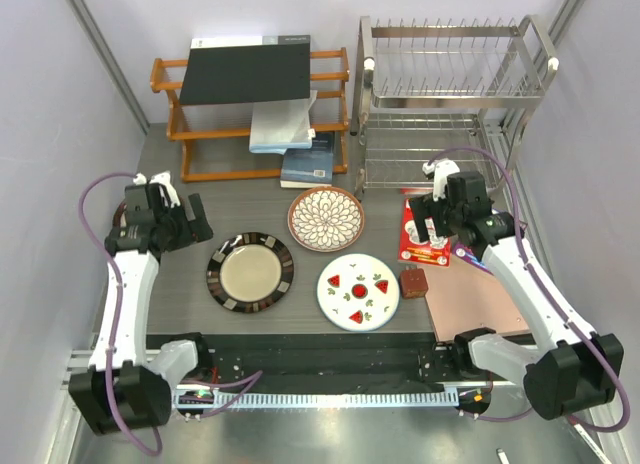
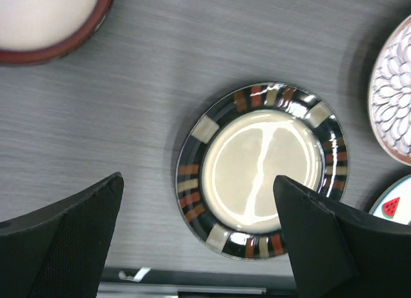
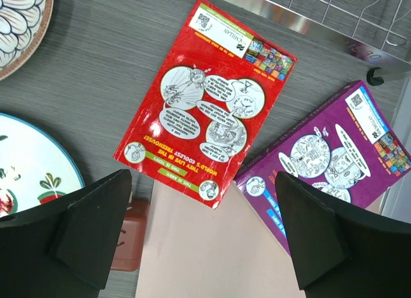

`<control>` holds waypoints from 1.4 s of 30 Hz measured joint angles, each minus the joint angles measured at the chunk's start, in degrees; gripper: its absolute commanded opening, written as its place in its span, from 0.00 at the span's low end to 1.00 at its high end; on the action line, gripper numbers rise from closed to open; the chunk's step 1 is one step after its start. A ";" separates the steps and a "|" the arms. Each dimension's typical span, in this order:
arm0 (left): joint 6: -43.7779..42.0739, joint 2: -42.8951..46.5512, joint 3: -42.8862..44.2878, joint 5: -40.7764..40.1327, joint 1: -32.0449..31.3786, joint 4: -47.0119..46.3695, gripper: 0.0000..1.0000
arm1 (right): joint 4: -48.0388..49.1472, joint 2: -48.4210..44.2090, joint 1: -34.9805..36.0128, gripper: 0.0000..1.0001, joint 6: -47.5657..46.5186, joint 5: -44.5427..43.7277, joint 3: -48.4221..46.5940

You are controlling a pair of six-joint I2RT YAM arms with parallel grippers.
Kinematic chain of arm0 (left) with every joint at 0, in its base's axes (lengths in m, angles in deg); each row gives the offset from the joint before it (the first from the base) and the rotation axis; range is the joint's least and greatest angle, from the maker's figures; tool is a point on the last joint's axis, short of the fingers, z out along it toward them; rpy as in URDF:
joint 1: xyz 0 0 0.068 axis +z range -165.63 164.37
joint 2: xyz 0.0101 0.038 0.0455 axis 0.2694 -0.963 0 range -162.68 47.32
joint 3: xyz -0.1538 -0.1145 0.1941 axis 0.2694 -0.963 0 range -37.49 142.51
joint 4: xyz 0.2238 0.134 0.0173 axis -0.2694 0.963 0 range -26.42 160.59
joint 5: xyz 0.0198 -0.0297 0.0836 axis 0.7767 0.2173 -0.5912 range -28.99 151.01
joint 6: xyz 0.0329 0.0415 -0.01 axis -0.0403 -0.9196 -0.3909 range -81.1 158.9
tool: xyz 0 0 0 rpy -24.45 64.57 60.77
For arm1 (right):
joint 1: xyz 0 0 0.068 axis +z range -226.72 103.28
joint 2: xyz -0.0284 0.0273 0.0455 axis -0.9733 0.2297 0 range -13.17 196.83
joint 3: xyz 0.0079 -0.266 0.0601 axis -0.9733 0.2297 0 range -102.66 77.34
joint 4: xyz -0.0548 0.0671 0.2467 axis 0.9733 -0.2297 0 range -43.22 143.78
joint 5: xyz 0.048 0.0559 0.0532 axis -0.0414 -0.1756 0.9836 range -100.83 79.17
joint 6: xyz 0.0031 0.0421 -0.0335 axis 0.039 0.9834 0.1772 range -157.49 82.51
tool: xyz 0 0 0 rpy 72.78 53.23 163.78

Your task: Load the plates into the dish rack

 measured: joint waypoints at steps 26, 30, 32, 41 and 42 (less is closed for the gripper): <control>15.56 -11.89 -13.42 12.83 6.12 -10.08 0.84 | 16.94 22.05 9.14 0.93 18.03 36.89 -5.92; 16.04 -14.36 -13.40 13.35 6.10 -11.58 0.83 | 19.08 27.80 13.66 0.93 19.89 38.88 -6.88; 16.61 -15.52 -13.40 13.25 6.10 -11.52 0.83 | 20.04 30.14 16.06 0.93 20.90 39.63 -7.15; 17.33 -15.26 -14.32 9.92 6.12 -10.60 0.75 | 28.09 38.38 21.92 0.92 26.47 42.29 -7.54; 17.46 -14.64 -14.88 9.42 6.12 -10.51 0.73 | 28.87 38.99 22.18 0.92 27.41 42.82 -7.56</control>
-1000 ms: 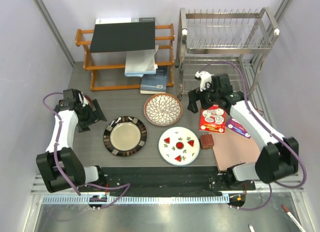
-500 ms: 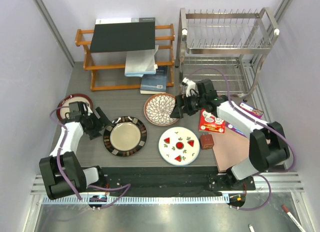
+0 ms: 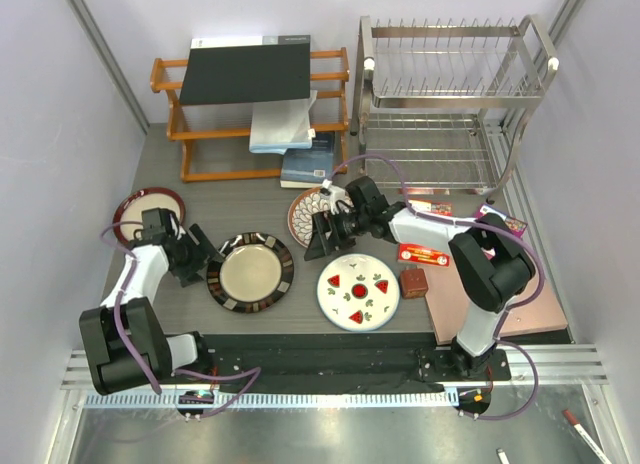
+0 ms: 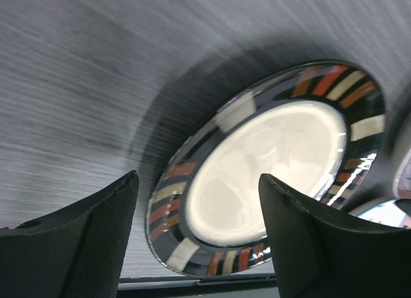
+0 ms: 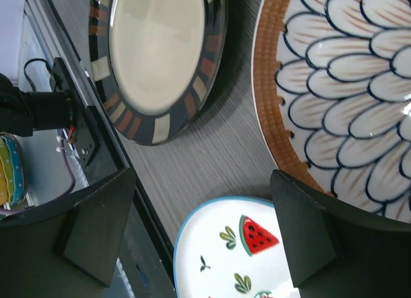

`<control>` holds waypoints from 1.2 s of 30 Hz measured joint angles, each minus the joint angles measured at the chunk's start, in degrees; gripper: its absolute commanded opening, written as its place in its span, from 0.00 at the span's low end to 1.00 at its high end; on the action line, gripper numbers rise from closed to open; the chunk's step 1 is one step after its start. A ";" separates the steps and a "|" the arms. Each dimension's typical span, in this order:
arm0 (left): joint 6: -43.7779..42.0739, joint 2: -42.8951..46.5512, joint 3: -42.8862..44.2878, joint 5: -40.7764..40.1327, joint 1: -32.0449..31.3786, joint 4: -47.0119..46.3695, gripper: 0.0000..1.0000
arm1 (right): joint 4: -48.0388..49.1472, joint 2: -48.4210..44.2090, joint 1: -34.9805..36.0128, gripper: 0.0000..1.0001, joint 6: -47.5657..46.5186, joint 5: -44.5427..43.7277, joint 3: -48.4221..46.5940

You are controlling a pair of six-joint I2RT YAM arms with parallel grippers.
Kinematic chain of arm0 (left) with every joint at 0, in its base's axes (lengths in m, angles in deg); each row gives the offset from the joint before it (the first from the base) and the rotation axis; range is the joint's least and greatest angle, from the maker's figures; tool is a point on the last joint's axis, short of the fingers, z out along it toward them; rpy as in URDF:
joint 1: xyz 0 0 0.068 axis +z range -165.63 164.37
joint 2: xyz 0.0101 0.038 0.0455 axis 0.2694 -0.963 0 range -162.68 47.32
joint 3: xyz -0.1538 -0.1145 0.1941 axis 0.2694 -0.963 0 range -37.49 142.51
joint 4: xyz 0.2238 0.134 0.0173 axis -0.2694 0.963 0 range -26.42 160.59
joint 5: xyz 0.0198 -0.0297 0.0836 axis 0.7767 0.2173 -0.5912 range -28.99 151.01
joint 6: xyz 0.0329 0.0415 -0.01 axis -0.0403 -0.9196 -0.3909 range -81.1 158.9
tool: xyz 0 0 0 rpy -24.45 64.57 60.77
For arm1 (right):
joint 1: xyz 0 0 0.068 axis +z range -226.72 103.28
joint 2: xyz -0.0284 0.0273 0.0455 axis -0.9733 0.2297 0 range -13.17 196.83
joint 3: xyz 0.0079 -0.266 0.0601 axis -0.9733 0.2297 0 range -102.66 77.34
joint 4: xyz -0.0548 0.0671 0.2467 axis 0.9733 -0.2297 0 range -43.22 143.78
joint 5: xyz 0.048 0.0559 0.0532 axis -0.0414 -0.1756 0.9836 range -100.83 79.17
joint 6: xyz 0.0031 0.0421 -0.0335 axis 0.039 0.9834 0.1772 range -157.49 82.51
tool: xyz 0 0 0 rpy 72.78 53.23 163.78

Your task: Load the plates into the dish rack

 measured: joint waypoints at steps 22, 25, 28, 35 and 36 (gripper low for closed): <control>0.42 -5.95 -2.38 5.03 -0.07 -2.19 0.10 | 10.80 8.87 7.26 0.86 13.22 -1.90 -4.46; 0.94 -6.01 -2.47 5.66 -0.11 -2.32 0.06 | 12.00 10.10 7.80 0.86 13.77 -2.10 -4.94; 1.03 -6.32 -2.38 5.92 -0.04 -2.23 0.00 | 11.58 10.43 8.22 0.86 13.66 -2.89 -5.55; 0.85 -8.50 -0.04 5.60 0.07 0.44 0.00 | 10.62 9.81 8.33 0.86 12.90 -4.55 -5.62; 0.83 -9.46 0.81 5.62 0.26 1.40 0.00 | 10.40 9.35 8.33 0.86 12.57 -4.83 -5.31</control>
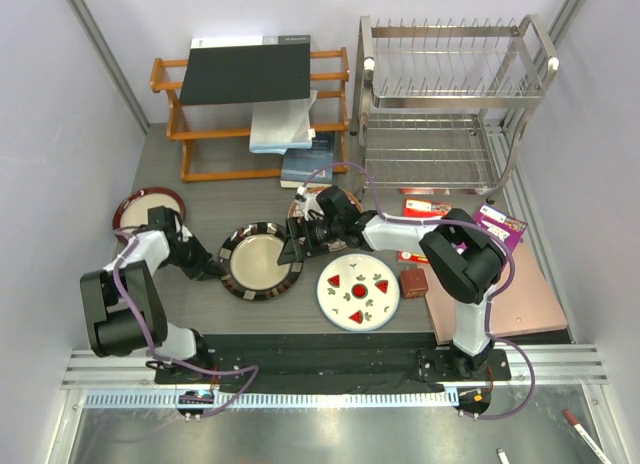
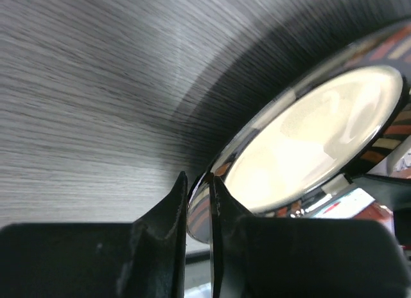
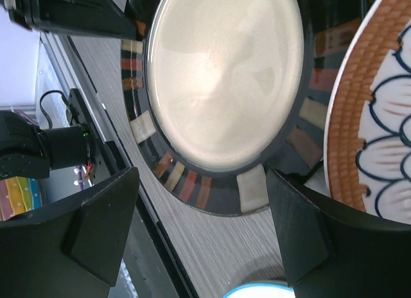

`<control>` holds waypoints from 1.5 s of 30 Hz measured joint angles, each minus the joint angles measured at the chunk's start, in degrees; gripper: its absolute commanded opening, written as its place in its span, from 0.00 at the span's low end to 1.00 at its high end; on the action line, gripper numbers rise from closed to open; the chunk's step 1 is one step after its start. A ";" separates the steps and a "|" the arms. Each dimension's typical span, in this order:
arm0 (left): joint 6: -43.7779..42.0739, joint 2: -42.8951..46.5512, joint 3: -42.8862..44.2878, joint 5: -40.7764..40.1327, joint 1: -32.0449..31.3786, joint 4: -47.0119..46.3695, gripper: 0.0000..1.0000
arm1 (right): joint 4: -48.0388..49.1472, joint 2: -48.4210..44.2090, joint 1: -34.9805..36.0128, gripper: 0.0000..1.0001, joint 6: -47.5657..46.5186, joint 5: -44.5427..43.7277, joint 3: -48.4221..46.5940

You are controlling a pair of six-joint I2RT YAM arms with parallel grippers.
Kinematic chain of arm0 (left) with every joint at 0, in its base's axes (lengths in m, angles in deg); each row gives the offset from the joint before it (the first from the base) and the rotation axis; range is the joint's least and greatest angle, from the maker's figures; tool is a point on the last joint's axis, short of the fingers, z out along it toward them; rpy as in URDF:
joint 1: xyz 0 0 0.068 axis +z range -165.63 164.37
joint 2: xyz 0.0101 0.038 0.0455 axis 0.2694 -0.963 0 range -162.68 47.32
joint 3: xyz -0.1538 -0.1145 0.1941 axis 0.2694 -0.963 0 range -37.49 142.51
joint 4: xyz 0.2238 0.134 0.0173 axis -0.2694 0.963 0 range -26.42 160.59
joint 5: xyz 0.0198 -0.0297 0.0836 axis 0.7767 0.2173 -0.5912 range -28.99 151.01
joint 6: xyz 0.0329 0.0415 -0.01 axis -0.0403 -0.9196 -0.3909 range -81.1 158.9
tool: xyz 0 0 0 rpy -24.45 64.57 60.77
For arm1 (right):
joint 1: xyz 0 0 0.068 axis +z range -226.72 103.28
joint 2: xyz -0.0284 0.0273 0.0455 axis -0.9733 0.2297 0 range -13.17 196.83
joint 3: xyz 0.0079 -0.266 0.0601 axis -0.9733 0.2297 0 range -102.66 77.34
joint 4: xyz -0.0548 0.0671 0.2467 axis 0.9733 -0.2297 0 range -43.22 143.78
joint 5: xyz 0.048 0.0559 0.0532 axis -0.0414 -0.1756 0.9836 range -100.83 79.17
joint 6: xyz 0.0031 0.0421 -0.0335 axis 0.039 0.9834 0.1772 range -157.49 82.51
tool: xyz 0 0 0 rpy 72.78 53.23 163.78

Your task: Load the plates into the dish rack

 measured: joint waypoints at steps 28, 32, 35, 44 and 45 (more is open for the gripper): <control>1.79 -20.65 -1.62 33.68 3.85 -24.76 0.26 | -5.95 -6.21 -6.43 0.88 0.35 1.68 7.54; -2.21 -22.97 0.61 35.17 3.89 -23.02 0.18 | -5.68 -6.45 -7.21 0.89 1.77 1.77 7.85; -6.58 -23.50 2.60 34.86 4.35 -19.41 0.15 | -4.98 -6.43 -7.23 0.88 2.84 1.57 7.87; -19.67 -27.02 5.73 37.94 13.29 -7.89 0.03 | 3.06 -1.38 -5.88 0.88 8.24 4.92 5.18; -20.15 -27.02 5.73 38.18 13.40 -7.43 0.02 | 4.33 -0.63 -5.53 0.88 8.74 5.05 4.79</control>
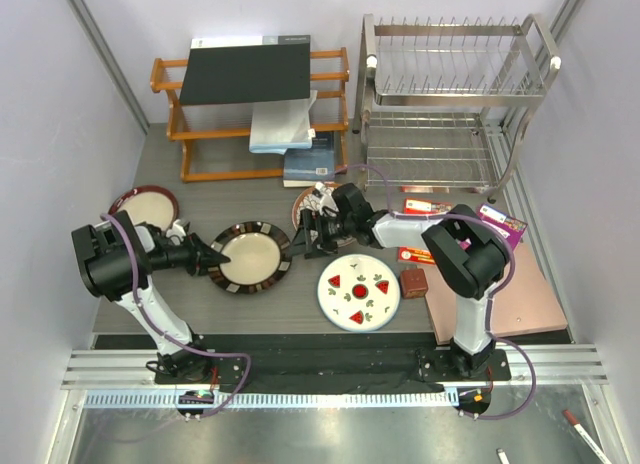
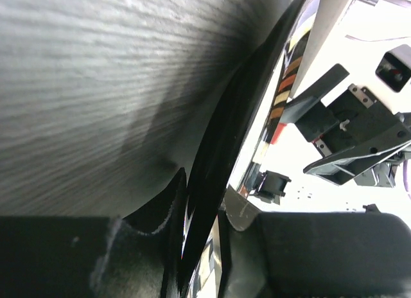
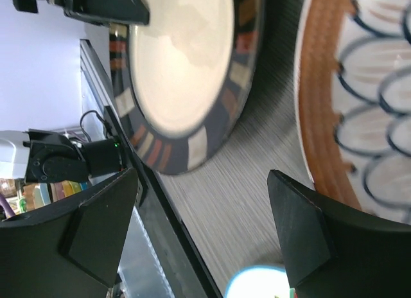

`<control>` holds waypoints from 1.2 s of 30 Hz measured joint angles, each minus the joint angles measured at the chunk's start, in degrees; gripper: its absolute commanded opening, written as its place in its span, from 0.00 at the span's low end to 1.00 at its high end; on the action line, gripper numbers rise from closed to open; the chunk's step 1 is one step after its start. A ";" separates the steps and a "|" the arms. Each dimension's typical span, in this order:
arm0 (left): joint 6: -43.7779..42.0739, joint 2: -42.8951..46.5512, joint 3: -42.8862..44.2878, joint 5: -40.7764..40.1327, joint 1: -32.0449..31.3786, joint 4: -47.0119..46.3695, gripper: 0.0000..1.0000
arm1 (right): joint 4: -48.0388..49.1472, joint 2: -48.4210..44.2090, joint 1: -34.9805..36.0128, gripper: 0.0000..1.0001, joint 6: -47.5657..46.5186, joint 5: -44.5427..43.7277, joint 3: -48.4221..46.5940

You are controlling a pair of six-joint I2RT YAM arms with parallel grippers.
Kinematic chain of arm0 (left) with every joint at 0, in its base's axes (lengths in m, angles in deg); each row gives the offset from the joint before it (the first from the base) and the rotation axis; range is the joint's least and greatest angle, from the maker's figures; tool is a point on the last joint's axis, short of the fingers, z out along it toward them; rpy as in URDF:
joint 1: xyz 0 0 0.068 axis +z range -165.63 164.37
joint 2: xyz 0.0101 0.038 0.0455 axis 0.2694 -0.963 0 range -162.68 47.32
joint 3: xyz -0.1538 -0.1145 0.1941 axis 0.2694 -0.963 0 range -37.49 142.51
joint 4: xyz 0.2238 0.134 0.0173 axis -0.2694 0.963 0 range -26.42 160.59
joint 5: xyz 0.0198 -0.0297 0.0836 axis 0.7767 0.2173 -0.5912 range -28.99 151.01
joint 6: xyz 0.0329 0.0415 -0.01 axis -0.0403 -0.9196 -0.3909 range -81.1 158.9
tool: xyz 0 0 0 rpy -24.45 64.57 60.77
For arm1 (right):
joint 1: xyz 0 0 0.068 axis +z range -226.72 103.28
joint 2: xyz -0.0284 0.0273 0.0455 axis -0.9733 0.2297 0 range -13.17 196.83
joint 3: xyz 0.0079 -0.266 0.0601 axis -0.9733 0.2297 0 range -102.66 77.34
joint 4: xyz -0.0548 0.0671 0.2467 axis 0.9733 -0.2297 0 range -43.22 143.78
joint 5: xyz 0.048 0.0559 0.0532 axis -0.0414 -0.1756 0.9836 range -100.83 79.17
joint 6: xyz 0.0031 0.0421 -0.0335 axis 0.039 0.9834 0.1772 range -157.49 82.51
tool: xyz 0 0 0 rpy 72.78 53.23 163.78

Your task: Load the plates into the dish rack

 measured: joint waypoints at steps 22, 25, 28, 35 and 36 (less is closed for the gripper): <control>-1.68 -0.42 -1.92 3.56 -3.61 -2.71 0.03 | 12.13 12.85 4.33 0.77 13.16 3.04 -7.91; -1.11 0.15 -2.45 3.50 -3.85 -2.95 0.04 | 12.07 12.85 4.26 0.72 13.55 1.99 -7.63; -0.74 1.27 -2.89 3.08 -3.93 -2.99 0.04 | 11.54 12.76 4.28 0.72 12.96 1.33 -7.50; -0.92 4.09 -3.13 2.69 -4.44 -2.86 0.06 | 8.66 11.45 4.52 0.73 9.88 0.46 -7.50; -1.05 4.72 -3.13 2.64 -4.48 -2.80 0.06 | 8.41 11.37 4.57 0.73 9.53 0.39 -7.50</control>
